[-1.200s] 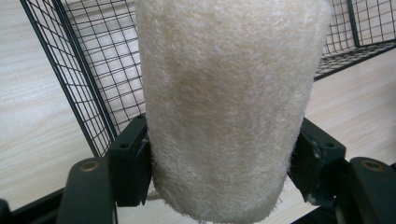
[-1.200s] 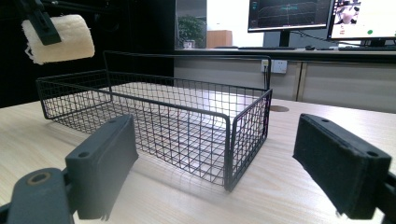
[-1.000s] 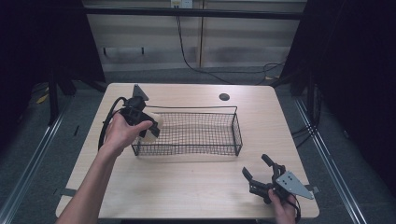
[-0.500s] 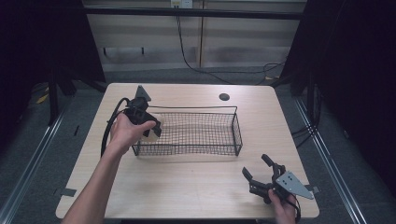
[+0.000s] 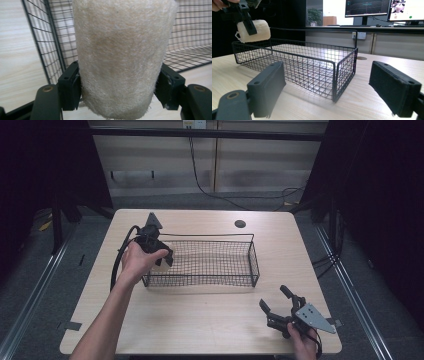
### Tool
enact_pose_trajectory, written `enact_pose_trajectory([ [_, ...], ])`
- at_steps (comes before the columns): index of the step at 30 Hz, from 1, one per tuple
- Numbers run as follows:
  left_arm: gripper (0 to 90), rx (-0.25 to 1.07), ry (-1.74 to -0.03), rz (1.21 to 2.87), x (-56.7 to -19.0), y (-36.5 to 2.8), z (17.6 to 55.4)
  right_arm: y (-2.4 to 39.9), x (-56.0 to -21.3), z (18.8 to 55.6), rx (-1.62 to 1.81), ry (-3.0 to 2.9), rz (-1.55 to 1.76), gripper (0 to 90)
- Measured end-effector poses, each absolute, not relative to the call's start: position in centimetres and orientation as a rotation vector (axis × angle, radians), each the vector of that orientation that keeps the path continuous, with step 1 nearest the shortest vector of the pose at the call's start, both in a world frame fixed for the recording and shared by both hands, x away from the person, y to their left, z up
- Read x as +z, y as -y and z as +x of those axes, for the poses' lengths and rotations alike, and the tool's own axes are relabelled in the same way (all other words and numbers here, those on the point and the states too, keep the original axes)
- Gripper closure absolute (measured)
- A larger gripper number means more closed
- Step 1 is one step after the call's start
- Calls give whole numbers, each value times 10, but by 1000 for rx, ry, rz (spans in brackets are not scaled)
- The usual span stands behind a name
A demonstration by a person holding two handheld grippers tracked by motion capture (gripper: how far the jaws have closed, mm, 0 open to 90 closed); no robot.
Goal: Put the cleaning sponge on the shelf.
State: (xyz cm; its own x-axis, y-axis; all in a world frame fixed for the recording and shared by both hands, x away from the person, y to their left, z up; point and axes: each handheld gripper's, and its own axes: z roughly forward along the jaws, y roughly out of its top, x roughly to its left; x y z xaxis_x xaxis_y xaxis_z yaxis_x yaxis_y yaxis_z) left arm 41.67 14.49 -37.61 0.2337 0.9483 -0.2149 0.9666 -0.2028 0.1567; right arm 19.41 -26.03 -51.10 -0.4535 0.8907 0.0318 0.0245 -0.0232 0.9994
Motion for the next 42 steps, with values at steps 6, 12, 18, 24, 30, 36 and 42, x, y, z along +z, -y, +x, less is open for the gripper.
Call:
enact_pose_trajectory([
  [6, 323, -117, -1827, 2222, -381, -147, 418, 260, -511, 194, 1561, -1548, 984, 127],
  [12, 323, -116, -1858, 2211, -388, -152, 421, 260, -511, 194, 1561, -1548, 985, 127],
  [18, 323, -127, -1871, 2211, -394, -149, 422, 260, -511, 194, 1563, -1549, 984, 128],
  [24, 323, -142, -1894, 2213, -405, -149, 422, 260, -511, 194, 1561, -1548, 984, 128],
  [30, 323, -152, -1907, 2230, -413, -147, 423, 260, -511, 194, 1561, -1548, 984, 127],
  [36, 322, -158, -1912, 2234, -417, -145, 423, 260, -511, 194, 1561, -1548, 984, 128],
  [42, 321, -163, -1921, 2228, -422, -145, 423, 260, -511, 194, 1561, -1548, 985, 128],
])
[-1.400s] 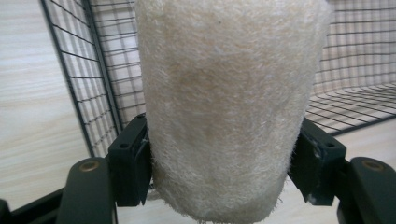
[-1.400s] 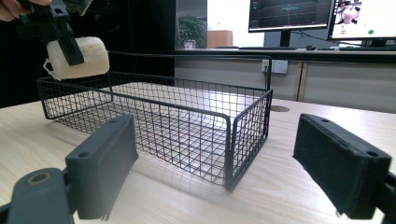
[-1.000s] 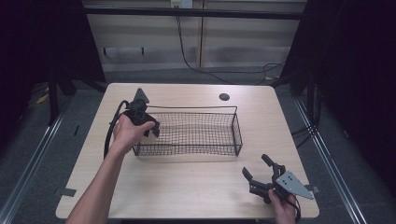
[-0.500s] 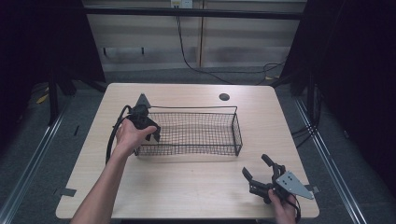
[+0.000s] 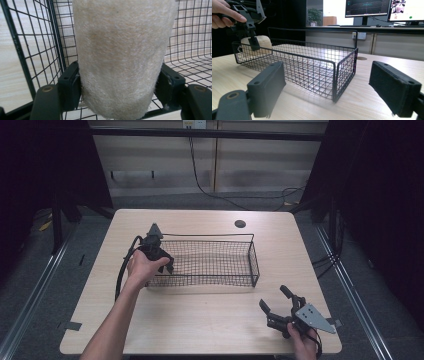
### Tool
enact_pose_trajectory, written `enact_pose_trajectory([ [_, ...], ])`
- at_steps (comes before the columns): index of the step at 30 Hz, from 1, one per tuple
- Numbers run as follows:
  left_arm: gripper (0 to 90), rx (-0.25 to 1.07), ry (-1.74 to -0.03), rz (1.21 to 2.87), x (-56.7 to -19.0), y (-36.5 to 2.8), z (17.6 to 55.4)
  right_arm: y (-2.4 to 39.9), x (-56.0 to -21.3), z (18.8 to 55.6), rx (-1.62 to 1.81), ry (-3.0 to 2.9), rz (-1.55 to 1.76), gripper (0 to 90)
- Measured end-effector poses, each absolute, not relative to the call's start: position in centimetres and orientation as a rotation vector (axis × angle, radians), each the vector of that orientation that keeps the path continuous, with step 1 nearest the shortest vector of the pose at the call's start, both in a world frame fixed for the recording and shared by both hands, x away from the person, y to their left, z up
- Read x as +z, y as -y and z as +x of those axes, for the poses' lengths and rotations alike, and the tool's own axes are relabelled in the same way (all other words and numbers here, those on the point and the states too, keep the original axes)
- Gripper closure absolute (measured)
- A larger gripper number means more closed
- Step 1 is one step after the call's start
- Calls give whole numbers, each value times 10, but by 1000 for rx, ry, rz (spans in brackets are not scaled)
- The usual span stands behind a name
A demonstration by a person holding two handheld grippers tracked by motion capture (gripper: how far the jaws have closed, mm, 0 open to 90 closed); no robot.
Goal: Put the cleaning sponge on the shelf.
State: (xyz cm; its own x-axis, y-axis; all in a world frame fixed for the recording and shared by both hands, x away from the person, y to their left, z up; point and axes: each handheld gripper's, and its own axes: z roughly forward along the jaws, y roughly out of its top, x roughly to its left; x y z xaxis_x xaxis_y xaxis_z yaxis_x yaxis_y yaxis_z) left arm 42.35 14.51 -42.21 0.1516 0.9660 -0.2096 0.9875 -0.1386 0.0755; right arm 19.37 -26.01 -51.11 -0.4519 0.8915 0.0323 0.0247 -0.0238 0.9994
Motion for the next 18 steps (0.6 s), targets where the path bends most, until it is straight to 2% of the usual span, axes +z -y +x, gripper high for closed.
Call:
enact_pose_trajectory([
  [18, 319, -169, -1948, 2224, -432, -143, 424, 260, -511, 194, 1561, -1548, 983, 128],
])
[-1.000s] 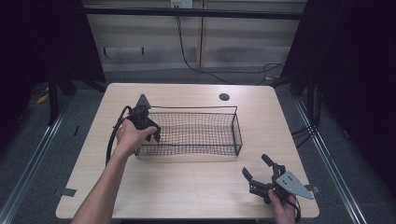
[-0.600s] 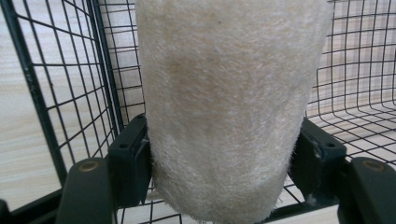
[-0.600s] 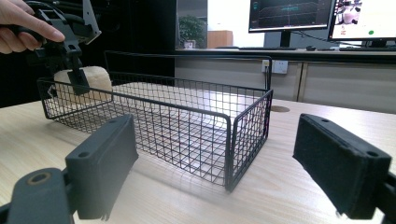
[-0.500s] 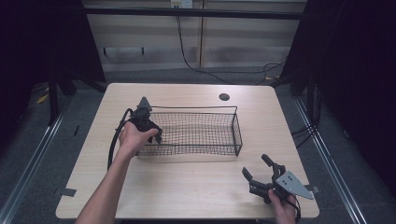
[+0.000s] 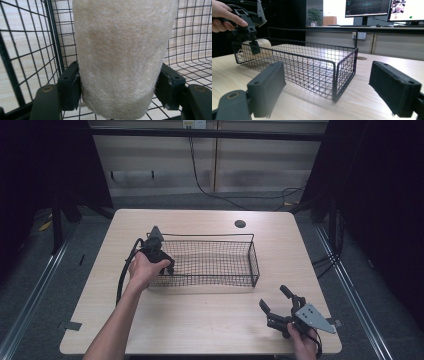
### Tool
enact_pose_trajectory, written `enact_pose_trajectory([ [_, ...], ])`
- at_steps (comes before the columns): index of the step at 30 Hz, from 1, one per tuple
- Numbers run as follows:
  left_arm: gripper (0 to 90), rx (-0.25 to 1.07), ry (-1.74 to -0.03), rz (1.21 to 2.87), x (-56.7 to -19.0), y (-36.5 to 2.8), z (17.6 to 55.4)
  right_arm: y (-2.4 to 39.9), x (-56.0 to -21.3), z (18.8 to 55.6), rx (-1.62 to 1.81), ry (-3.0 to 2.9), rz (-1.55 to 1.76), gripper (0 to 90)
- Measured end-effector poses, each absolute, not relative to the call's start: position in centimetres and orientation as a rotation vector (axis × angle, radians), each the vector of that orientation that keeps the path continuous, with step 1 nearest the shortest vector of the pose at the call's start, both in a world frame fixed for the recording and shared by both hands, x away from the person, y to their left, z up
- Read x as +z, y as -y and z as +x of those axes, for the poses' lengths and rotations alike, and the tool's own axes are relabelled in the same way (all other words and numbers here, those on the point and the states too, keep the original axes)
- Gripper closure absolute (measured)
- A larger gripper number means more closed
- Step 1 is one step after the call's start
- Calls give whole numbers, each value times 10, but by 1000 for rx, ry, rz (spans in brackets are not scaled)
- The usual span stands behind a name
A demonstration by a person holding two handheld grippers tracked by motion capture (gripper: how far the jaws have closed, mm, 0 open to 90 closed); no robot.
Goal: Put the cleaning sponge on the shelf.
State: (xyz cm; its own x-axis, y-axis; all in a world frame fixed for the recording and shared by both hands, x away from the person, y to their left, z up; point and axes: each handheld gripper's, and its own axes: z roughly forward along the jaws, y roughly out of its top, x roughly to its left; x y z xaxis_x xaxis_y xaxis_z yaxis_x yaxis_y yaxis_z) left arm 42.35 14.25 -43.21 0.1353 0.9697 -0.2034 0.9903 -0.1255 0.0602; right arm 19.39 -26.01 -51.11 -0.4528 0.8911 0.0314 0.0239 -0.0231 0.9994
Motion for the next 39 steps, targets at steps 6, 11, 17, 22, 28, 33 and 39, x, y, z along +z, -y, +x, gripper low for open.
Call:
enact_pose_trajectory([
  [6, 316, -157, -1946, 2237, -433, -141, 423, 260, -511, 194, 1560, -1547, 983, 128],
  [11, 314, -151, -1938, 2265, -433, -140, 423, 260, -511, 194, 1561, -1548, 984, 128],
  [17, 311, -137, -1950, 2273, -434, -138, 422, 260, -511, 194, 1561, -1548, 985, 128],
  [22, 309, -154, -1942, 2287, -433, -139, 423, 260, -511, 194, 1561, -1548, 983, 128],
  [28, 307, -157, -1950, 2286, -433, -139, 424, 260, -511, 194, 1562, -1550, 984, 129],
  [33, 276, -173, -1939, 2278, -432, -140, 424, 260, -511, 194, 1562, -1550, 985, 129],
  [39, 265, -176, -1929, 2294, -431, -140, 423, 260, -511, 194, 1562, -1549, 983, 129],
])
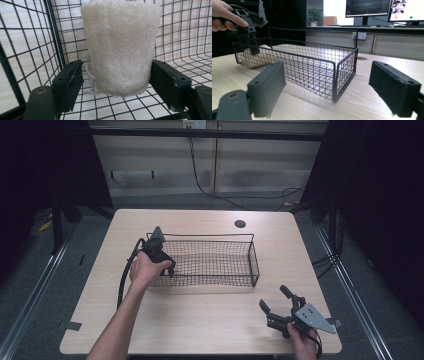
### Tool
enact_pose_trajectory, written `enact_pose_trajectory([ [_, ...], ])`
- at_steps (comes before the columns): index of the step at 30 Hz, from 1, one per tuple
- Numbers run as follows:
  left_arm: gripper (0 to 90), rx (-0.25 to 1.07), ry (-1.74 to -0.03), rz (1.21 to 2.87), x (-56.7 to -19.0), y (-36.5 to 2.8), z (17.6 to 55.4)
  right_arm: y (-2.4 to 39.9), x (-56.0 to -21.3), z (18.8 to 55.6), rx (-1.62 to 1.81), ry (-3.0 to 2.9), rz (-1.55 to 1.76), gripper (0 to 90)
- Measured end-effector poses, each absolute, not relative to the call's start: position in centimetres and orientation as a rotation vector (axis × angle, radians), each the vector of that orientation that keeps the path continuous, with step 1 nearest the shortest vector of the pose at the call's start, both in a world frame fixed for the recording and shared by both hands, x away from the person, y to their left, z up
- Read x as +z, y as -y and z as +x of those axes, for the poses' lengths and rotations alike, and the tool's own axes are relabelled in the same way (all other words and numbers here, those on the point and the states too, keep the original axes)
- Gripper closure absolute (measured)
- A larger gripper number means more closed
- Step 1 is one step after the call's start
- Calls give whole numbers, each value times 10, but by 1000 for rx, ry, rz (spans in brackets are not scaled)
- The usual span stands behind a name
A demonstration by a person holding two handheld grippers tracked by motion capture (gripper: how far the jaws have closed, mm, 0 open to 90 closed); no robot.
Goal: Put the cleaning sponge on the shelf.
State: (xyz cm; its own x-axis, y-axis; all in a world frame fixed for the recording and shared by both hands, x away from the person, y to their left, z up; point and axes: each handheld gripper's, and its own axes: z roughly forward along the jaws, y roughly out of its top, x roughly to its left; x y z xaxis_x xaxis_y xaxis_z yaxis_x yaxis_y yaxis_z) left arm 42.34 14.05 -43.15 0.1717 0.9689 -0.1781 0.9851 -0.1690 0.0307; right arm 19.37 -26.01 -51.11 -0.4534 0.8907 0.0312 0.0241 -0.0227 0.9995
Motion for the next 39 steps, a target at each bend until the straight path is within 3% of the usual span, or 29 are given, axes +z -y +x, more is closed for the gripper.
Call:
enact_pose_trajectory([
  [3, 244, -186, -1917, 2290, -430, -141, 423, 260, -511, 194, 1562, -1550, 984, 129],
  [4, 200, -188, -1906, 2290, -430, -141, 423, 260, -511, 194, 1562, -1549, 983, 129],
  [12, 177, -215, -1845, 2272, -425, -148, 421, 260, -511, 194, 1562, -1549, 984, 129],
  [39, 192, -208, -1472, 2212, -402, -172, 404, 260, -511, 194, 1563, -1551, 984, 129],
])
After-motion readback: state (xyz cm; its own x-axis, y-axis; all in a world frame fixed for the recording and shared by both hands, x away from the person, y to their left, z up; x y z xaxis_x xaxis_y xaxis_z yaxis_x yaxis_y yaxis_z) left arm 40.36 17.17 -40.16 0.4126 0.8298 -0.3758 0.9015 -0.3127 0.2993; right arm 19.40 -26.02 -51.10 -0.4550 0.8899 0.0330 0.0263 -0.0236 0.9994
